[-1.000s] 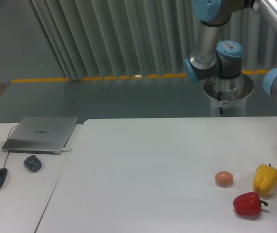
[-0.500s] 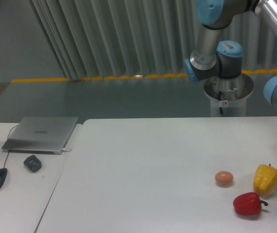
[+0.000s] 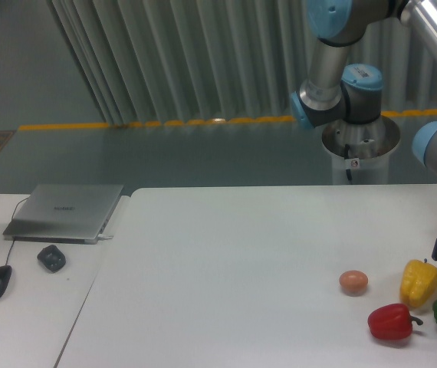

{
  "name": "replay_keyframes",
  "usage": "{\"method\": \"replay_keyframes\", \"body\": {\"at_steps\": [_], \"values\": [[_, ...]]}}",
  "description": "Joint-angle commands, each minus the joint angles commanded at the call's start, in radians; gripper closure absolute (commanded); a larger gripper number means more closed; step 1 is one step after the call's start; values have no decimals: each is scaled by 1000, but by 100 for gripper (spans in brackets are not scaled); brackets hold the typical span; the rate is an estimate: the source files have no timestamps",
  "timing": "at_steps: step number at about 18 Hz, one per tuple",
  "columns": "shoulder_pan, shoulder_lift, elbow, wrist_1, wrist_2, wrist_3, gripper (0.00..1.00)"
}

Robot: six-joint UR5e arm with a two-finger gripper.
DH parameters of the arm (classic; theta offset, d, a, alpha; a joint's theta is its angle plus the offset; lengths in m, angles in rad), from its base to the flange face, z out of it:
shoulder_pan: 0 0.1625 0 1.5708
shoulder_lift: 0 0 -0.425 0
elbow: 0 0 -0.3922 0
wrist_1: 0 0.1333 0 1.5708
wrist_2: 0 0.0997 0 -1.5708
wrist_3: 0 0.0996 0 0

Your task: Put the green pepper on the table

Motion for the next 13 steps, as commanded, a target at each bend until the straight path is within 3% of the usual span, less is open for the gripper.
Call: {"method": "replay_keyframes", "body": {"at_steps": [6, 9, 13], "values": [[-23, 60, 0, -31, 34, 14, 0], [-54, 77, 23, -122, 124, 41, 0], [-60, 109, 32, -216, 158, 147, 0]]}}
